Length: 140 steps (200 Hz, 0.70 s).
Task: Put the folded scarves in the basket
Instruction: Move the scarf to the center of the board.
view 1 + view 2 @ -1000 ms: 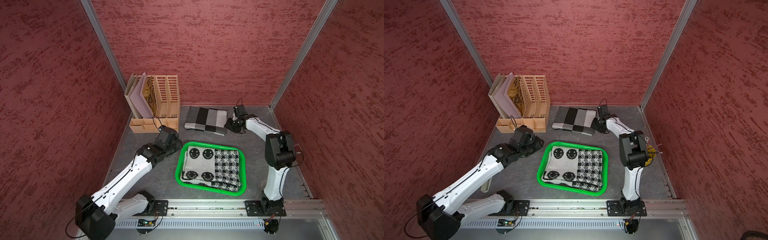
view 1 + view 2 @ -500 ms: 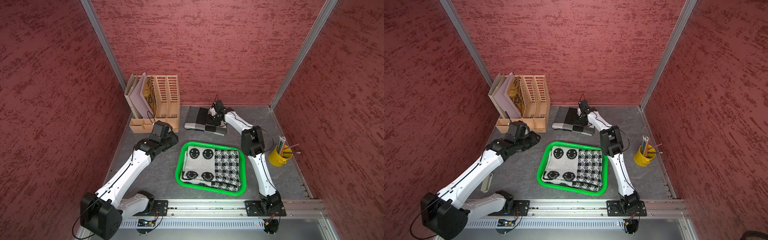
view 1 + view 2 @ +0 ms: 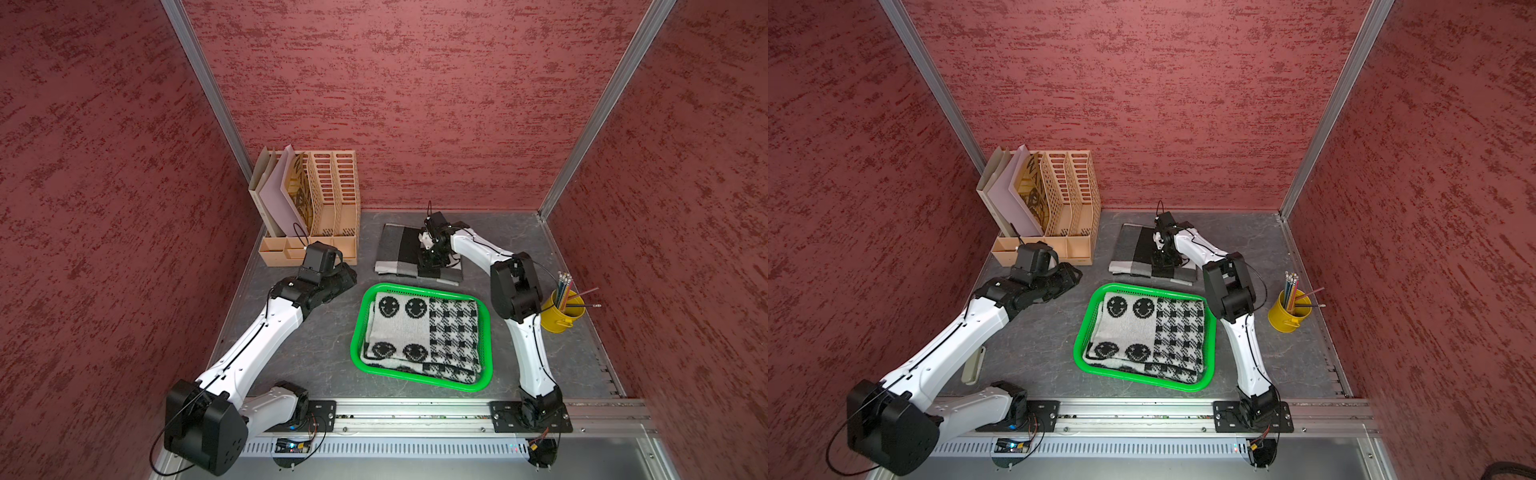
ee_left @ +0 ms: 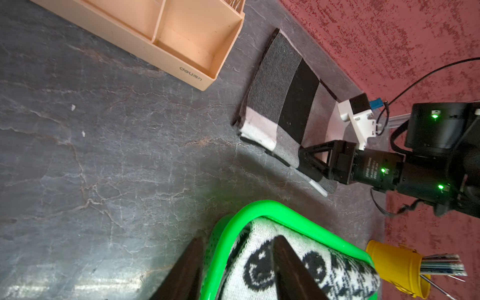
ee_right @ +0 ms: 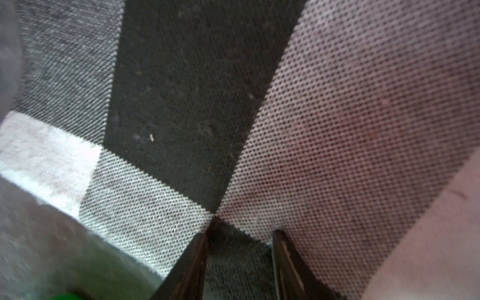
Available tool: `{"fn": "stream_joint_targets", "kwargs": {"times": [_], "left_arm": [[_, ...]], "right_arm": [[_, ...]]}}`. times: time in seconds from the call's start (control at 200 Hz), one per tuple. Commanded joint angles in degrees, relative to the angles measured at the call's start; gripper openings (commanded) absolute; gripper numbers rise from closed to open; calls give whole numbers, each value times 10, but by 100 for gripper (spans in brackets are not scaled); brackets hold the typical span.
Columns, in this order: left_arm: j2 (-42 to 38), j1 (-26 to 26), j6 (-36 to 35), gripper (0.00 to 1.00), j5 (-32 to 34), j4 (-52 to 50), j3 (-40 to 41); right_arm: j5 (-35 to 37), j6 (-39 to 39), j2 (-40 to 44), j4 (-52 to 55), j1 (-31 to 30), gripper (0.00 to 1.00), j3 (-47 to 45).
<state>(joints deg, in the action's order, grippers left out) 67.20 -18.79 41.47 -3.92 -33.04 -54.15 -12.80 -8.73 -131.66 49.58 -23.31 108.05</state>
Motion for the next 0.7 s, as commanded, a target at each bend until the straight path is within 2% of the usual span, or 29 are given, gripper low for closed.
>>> {"fn": "stream_joint_targets", "kwargs": {"times": [0.0, 0.2, 0.306, 0.366, 0.411, 0.466, 0.521, 0.596, 0.696], "left_arm": [[22, 10, -19, 52, -12, 34, 6], [115, 20, -66, 66, -45, 93, -24], [178, 24, -93, 71, -53, 114, -60], [209, 25, -103, 75, -64, 132, -79], [240, 26, -113, 77, -78, 142, -100], [280, 25, -127, 78, -98, 151, -130], [320, 22, -142, 79, -112, 154, -166], [376, 14, -170, 80, -104, 136, -224], [443, 2, -201, 82, -93, 119, -293]], "right_arm": [[21, 35, 27, 26, 1, 45, -60], [-6, 43, 84, -20, -1, 44, -115], [9, 38, 134, -45, -2, 44, -141], [34, 27, 162, -54, 0, 48, -150], [49, 14, 188, -73, 5, 54, -162], [58, -9, 222, -109, 20, 63, -188], [33, -38, 252, -148, 46, 69, -219], [-2, -83, 273, -183, 89, 71, -247], [-13, -123, 251, -170, 138, 72, -246]]}}
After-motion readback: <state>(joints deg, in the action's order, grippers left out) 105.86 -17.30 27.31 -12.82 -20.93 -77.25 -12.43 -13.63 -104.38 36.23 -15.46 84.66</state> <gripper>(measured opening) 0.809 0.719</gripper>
